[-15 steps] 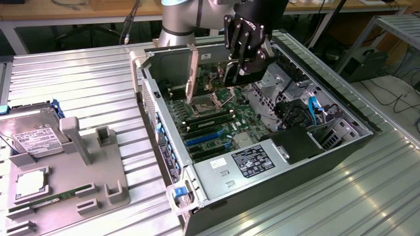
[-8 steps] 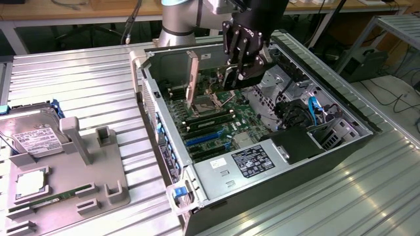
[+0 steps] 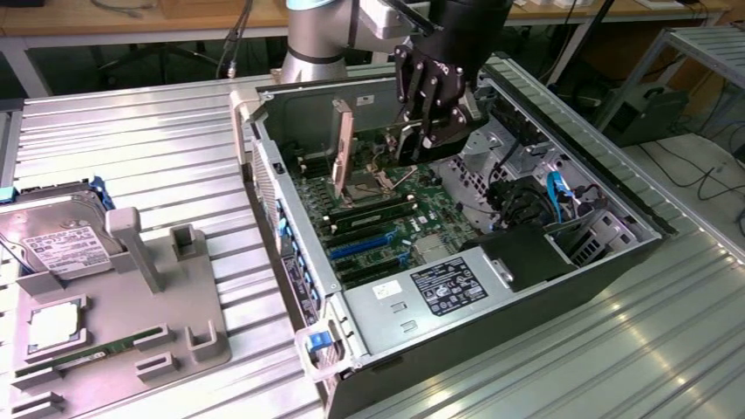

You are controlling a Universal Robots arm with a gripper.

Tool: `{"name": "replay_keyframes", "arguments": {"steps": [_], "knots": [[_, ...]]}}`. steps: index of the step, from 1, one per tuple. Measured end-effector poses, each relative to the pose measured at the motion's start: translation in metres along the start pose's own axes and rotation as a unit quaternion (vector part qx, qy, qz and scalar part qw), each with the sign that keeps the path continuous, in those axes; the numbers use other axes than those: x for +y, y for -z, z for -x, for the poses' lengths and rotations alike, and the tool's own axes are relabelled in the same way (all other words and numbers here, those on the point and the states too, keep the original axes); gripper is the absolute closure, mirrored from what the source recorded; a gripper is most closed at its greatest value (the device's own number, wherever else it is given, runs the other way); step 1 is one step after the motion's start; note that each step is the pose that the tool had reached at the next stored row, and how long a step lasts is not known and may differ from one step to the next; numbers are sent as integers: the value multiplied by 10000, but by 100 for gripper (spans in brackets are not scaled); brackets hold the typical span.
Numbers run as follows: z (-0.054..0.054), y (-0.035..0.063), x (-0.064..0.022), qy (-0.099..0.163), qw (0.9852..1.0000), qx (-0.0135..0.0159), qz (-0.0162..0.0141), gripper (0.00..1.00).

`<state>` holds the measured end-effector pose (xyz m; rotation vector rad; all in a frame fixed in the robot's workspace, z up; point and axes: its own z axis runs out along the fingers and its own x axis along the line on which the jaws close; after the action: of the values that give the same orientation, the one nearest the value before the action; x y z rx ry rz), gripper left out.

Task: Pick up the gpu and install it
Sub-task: 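Insert the gpu into the slot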

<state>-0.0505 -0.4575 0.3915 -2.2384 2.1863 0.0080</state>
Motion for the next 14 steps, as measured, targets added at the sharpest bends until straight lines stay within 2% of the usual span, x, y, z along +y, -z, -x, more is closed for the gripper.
{"name": "replay_keyframes", "arguments": {"steps": [2,5,9,14], "knots": [[-3,-38,5,-1,10000,-17,-1,71],[-6,-63,29,0,10000,-17,-31,71],[-9,-119,33,-9,10000,-17,-56,71],[-9,-182,34,-113,9999,-13,-67,71]]}}
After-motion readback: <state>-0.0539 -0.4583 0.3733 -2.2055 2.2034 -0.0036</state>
